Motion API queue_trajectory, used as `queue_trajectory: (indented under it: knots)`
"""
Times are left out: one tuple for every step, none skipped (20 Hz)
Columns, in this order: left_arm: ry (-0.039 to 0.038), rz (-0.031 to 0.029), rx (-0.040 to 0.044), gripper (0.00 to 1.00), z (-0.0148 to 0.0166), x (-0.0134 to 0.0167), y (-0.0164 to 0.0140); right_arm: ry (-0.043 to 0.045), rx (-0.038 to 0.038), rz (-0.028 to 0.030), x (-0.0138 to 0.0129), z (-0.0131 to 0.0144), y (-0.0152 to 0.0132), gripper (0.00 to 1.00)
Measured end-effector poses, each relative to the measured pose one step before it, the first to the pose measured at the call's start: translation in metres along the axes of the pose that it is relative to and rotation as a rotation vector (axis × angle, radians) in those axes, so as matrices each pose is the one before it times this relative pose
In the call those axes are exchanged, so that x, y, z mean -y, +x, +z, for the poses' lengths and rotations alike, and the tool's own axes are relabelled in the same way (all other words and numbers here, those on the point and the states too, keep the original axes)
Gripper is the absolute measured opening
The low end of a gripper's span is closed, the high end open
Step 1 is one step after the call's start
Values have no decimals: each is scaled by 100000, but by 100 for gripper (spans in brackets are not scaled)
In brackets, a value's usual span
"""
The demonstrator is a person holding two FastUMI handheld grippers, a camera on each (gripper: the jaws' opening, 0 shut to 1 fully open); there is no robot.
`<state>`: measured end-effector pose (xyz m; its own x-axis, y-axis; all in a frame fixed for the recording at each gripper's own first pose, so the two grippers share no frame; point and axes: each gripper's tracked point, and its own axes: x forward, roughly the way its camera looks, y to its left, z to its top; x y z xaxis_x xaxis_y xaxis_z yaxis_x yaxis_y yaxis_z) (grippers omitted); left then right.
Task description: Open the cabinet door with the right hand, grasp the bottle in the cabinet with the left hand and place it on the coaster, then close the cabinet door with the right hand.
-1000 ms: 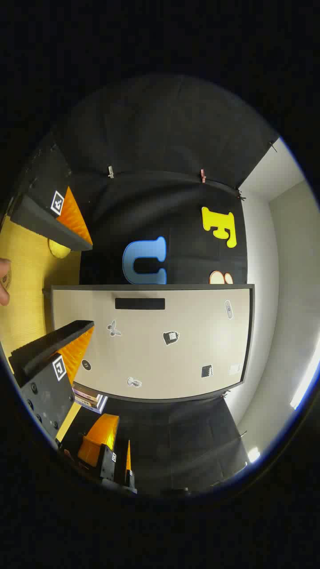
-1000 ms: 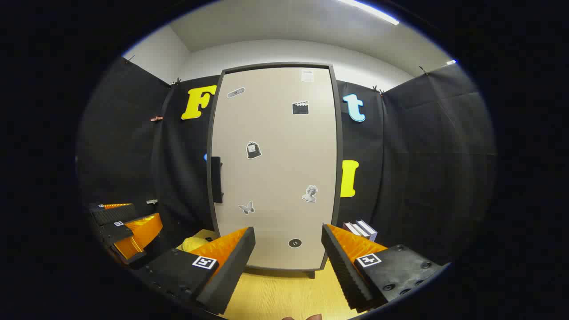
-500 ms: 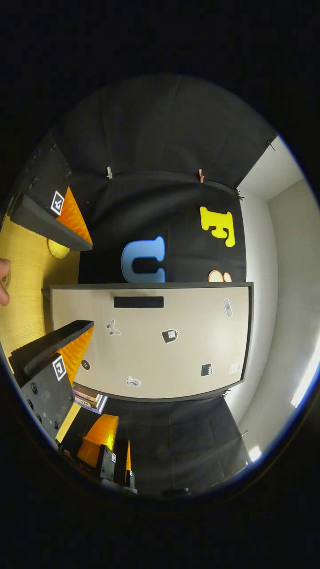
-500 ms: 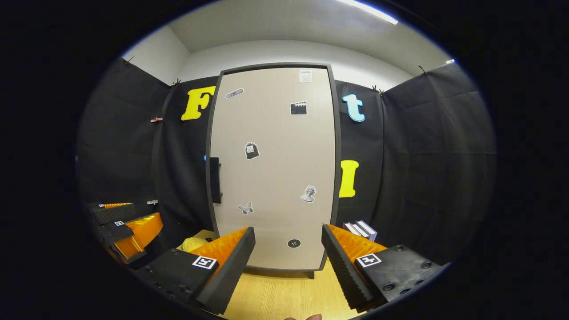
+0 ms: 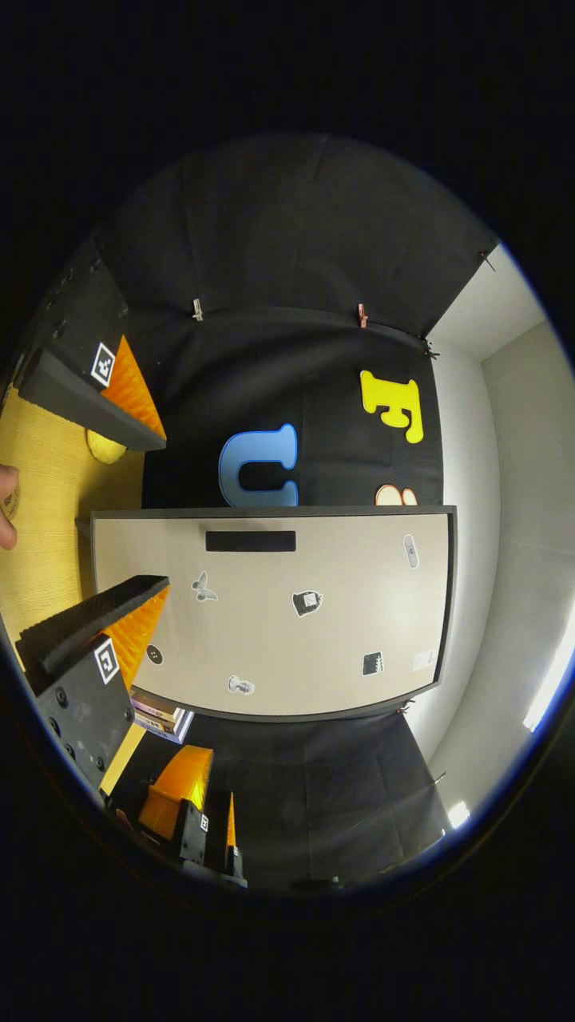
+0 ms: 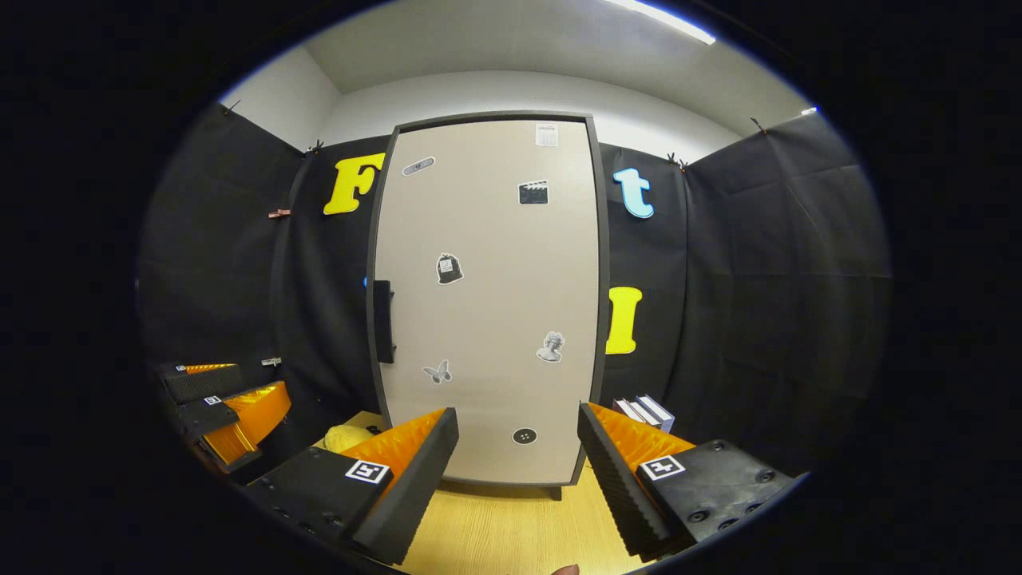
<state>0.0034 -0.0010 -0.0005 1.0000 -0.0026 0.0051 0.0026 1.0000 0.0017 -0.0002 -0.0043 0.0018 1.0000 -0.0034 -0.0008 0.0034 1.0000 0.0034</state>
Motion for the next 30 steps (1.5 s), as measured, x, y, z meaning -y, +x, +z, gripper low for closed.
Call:
queue_trajectory:
  knots:
    - [30,208,155,98,7,4,-7,-99,170,242,-140,57,38,98]
    - [113,101,115,98,73,-40,7,-156,424,140,-193,205,182,98]
    - [42,103,-16,98,-76,6,-16,57,589,613,-386,240,186,98]
    - [10,93,65,98,86,-88,-20,580,291,1554,-764,325,530,98]
    - [210,395,23,98,-108,-9,36,604,-263,1573,-734,18,545,97]
    - [388,336,-61,98,24,-51,-58,420,-85,1924,-947,279,663,97]
    - [563,466,-25,98,14,-130,-49,-28,183,1478,-813,360,742,97]
    - [447,551,-136,98,-223,-194,-5,-228,497,1291,-820,449,865,98]
    - [106,649,-195,98,-185,-163,5,-100,747,1215,-855,421,901,98]
    - [-179,600,-393,98,-101,-93,28,-36,487,1254,-1006,329,991,98]
    - [-301,871,-526,98,-139,-48,-34,238,395,1332,-1142,199,1082,97]
    - [-345,934,-367,98,59,-127,-63,793,-130,1490,-1252,80,1295,98]
    - [-378,911,-333,98,-73,-106,-70,419,649,831,-752,125,896,98]
    - [-471,807,-439,98,97,-61,-97,-58,369,527,-760,108,1148,98]
    - [-435,511,-375,98,-98,-39,-90,18,139,733,-914,-49,1179,98]
    - [-392,628,-254,98,10,-92,-25,66,-45,609,-841,-130,1176,98]
    - [-300,667,-349,98,-68,-241,201,-53,-532,720,-807,-200,1142,97]
    - [-250,728,-410,98,-186,-323,370,-588,-160,509,-765,-200,1112,97]
    - [-247,619,-568,98,-451,-196,-64,-991,231,318,-701,-111,1108,98]
    - [-312,787,-483,98,-49,-372,31,-873,-78,-268,-573,-159,1070,98]
    - [-403,874,-440,98,-232,-259,-126,-297,-4,316,-628,-185,1094,98]
    - [-396,931,-396,98,-67,-208,-100,281,-206,-190,-460,-235,1077,98]
    - [-422,867,-485,98,-278,-322,131,574,-312,-448,-389,-302,1087,98]
    - [-397,420,-495,98,-125,-320,93,783,-534,-502,-218,-338,885,98]
    - [-515,835,-155,98,-152,-523,240,649,-18,-432,-226,-251,1087,98]
    - [-615,912,-191,98,-18,-452,184,-261,-664,-795,-4,-504,952,98]
    - [-614,682,-324,98,-312,-449,146,-573,-355,-101,-171,-323,724,97]
    - [-643,597,-312,98,-106,-372,143,-1225,-524,-2070,190,-481,949,97]
    - [-458,393,-361,98,-235,-305,25,-1277,131,-1365,177,-208,514,80]
    - [-214,162,-499,98,-91,-152,99,-113,300,-39,-306,-148,456,75]
